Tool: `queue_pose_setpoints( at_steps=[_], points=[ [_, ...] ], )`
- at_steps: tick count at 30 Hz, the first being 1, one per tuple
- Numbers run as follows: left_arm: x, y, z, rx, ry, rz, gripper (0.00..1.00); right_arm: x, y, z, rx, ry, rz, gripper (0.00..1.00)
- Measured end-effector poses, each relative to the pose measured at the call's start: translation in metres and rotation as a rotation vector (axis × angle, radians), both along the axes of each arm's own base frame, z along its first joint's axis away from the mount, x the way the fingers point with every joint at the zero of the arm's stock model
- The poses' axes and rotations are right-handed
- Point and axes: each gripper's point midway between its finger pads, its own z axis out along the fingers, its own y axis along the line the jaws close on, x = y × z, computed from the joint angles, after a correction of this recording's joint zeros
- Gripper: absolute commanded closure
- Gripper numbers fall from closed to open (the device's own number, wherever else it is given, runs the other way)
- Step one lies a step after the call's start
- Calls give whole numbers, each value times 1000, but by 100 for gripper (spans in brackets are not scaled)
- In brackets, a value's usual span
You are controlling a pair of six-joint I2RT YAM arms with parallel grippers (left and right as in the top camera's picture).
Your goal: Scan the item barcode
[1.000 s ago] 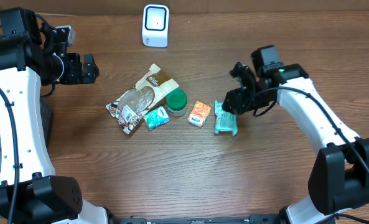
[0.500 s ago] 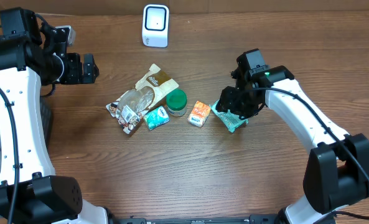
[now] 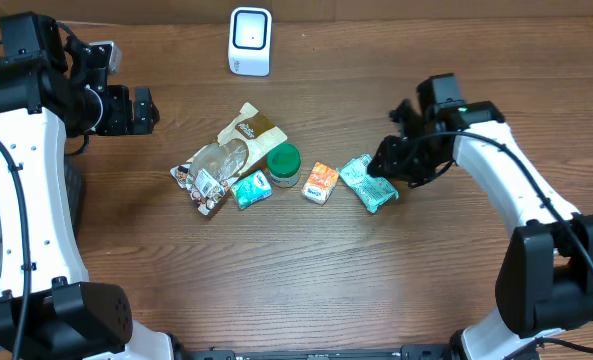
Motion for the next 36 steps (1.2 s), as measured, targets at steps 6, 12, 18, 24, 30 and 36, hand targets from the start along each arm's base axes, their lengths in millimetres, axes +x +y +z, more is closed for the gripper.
queue_pose_setpoints(
  at_steps=[6, 12, 18, 24, 30, 36],
  points=[
    [0, 0, 0, 0, 0, 0, 0, -28, 30, -23, 26, 96, -12, 69],
    [0, 0, 0, 0, 0, 0, 0, -45, 20, -50, -45, 175, -110, 68],
    [0, 0, 0, 0, 0, 0, 0, -48, -2, -63, -132, 201, -196, 62],
    [0, 0, 0, 0, 0, 0, 0, -19, -44, -65, -163, 145, -359, 58],
    [0, 0, 0, 0, 0, 0, 0, 24, -73, -57, -85, 20, -487, 56],
    [0, 0, 0, 0, 0, 0, 0, 31, -65, -50, 18, 20, -491, 51]
  ],
)
